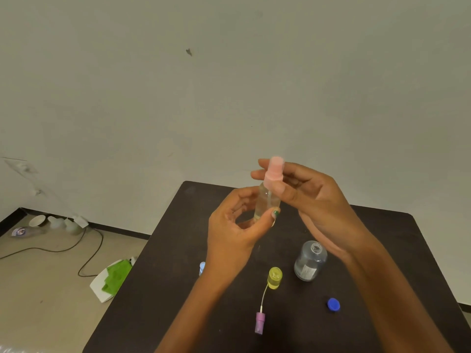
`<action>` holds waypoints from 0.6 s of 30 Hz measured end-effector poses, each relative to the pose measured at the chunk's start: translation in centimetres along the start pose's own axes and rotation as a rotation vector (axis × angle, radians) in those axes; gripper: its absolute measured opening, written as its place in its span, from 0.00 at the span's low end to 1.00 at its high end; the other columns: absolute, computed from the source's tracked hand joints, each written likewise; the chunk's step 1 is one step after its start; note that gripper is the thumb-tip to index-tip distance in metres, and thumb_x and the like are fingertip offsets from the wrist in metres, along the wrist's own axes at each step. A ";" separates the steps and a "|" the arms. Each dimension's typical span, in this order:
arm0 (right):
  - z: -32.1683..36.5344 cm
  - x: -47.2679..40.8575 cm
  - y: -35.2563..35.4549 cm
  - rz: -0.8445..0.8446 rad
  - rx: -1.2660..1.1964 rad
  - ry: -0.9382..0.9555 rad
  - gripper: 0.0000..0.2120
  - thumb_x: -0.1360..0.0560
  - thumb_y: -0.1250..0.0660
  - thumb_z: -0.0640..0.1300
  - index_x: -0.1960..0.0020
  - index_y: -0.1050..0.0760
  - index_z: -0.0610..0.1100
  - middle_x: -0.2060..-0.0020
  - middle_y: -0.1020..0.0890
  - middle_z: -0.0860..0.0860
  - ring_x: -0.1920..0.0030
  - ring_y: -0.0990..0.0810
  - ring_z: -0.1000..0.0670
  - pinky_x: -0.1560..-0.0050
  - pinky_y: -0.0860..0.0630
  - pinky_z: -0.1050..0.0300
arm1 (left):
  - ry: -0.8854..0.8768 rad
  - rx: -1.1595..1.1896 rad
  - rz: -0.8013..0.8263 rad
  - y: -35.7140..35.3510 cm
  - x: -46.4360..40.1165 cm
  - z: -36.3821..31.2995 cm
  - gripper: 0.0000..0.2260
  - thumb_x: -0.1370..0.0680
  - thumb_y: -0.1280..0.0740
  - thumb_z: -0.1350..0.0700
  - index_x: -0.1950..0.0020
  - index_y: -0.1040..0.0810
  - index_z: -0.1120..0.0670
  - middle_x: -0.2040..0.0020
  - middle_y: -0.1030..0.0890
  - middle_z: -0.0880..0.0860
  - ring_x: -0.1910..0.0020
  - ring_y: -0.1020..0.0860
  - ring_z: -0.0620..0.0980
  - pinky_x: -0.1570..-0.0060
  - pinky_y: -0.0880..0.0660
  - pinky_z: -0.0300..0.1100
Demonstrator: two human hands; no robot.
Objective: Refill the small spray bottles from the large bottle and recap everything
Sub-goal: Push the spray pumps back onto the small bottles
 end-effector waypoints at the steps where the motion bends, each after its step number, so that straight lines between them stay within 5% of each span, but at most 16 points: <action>1: 0.0 0.0 0.0 -0.026 -0.011 0.009 0.15 0.30 0.32 0.41 0.43 0.22 0.44 0.48 0.16 0.49 0.43 0.20 0.52 0.46 0.23 0.57 | 0.006 0.002 0.003 0.0 0.0 0.0 0.14 0.31 0.26 0.55 0.47 0.21 0.51 0.52 0.17 0.45 0.50 0.19 0.44 0.56 0.26 0.27; 4: -0.3 -0.2 0.2 -0.140 0.013 0.031 0.14 0.36 0.26 0.42 0.51 0.21 0.46 0.54 0.16 0.51 0.48 0.19 0.53 0.49 0.22 0.55 | 0.022 0.018 0.016 -0.2 0.0 0.0 0.13 0.30 0.26 0.60 0.48 0.21 0.51 0.53 0.18 0.45 0.50 0.20 0.44 0.56 0.26 0.27; 10: 0.0 0.1 -0.2 -0.030 -0.017 0.010 0.14 0.28 0.32 0.44 0.43 0.22 0.47 0.46 0.17 0.51 0.41 0.21 0.53 0.42 0.24 0.58 | 0.023 0.013 -0.001 -0.1 0.1 -0.3 0.13 0.31 0.25 0.57 0.48 0.21 0.50 0.53 0.17 0.45 0.51 0.19 0.44 0.56 0.26 0.28; 14: -0.1 -0.1 0.1 -0.157 -0.015 0.061 0.13 0.35 0.27 0.41 0.51 0.22 0.45 0.53 0.16 0.53 0.47 0.19 0.53 0.52 0.22 0.59 | 0.027 0.005 0.010 -0.2 0.2 -0.5 0.13 0.32 0.27 0.56 0.49 0.22 0.49 0.53 0.18 0.43 0.51 0.20 0.42 0.56 0.26 0.27; 18: 0.1 0.0 0.0 -0.052 0.010 0.022 0.15 0.30 0.29 0.46 0.43 0.22 0.49 0.46 0.17 0.53 0.41 0.22 0.54 0.43 0.23 0.57 | 0.026 -0.012 0.003 0.0 0.2 -0.5 0.13 0.31 0.26 0.58 0.49 0.22 0.49 0.53 0.18 0.44 0.51 0.19 0.42 0.56 0.25 0.28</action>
Point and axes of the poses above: each hand's wrist, its own x-axis away from the middle knuckle, its own y-axis out of the back of the hand, z = x × y, the point moved 4 cm from there along -x, towards the middle knuckle
